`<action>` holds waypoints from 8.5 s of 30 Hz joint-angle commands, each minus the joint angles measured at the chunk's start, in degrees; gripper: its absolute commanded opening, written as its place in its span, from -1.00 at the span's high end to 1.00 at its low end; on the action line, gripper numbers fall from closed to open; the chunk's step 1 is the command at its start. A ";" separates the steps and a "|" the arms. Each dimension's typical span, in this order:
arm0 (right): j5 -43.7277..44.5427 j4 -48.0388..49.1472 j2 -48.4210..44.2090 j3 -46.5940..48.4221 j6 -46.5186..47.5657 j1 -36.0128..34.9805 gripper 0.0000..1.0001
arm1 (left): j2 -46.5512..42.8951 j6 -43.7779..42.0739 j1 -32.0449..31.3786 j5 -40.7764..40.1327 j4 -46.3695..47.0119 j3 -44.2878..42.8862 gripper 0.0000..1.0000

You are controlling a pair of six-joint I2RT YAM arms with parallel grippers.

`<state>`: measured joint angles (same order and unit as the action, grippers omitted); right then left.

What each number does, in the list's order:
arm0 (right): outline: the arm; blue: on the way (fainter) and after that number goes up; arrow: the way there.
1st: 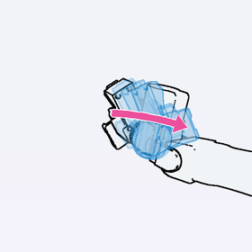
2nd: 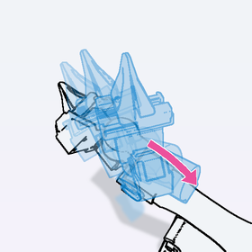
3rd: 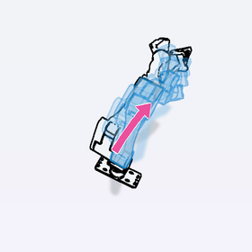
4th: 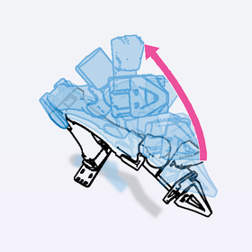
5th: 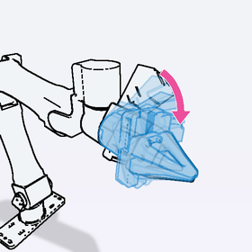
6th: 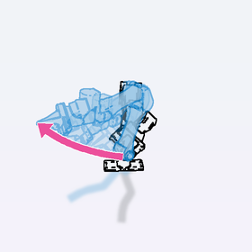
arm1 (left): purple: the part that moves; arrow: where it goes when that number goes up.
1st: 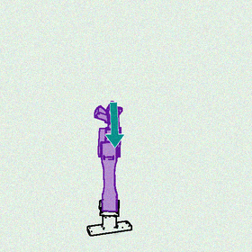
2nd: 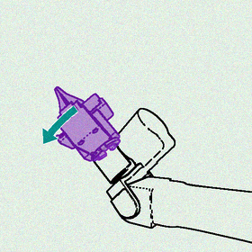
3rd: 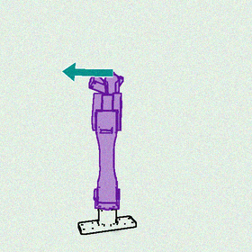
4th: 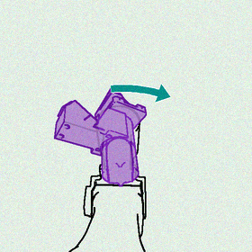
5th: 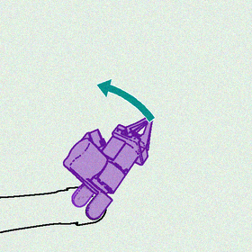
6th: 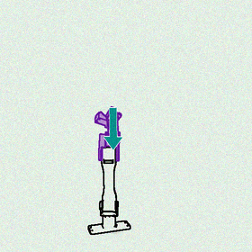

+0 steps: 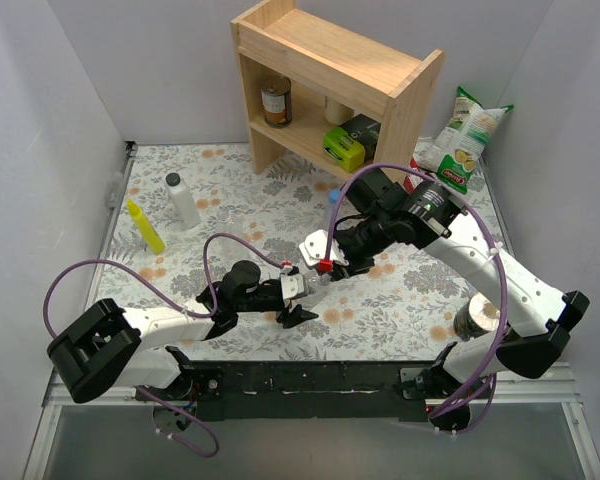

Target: Screw on the bottle caps

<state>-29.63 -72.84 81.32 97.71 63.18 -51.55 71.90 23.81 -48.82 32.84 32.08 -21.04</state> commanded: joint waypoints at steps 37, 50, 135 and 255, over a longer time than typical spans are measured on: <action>5.27 11.75 11.93 2.57 -47.80 2.07 0.94 | -5.98 8.44 0.92 -10.87 4.84 3.19 1.00; 6.95 11.67 11.93 3.80 -45.87 2.07 0.34 | -5.37 11.08 0.92 -9.55 3.17 5.13 1.00; -2.81 23.14 -3.36 -5.69 -29.43 10.94 -0.79 | -2.46 6.69 10.59 5.65 -7.64 -3.74 1.00; -2.98 41.20 -9.51 -16.15 -20.82 10.51 -0.95 | 1.58 -2.72 16.03 12.34 -27.68 -21.23 1.00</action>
<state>-29.45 -36.58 72.05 82.59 39.59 -40.42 73.84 21.87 -32.71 44.62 3.92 -38.79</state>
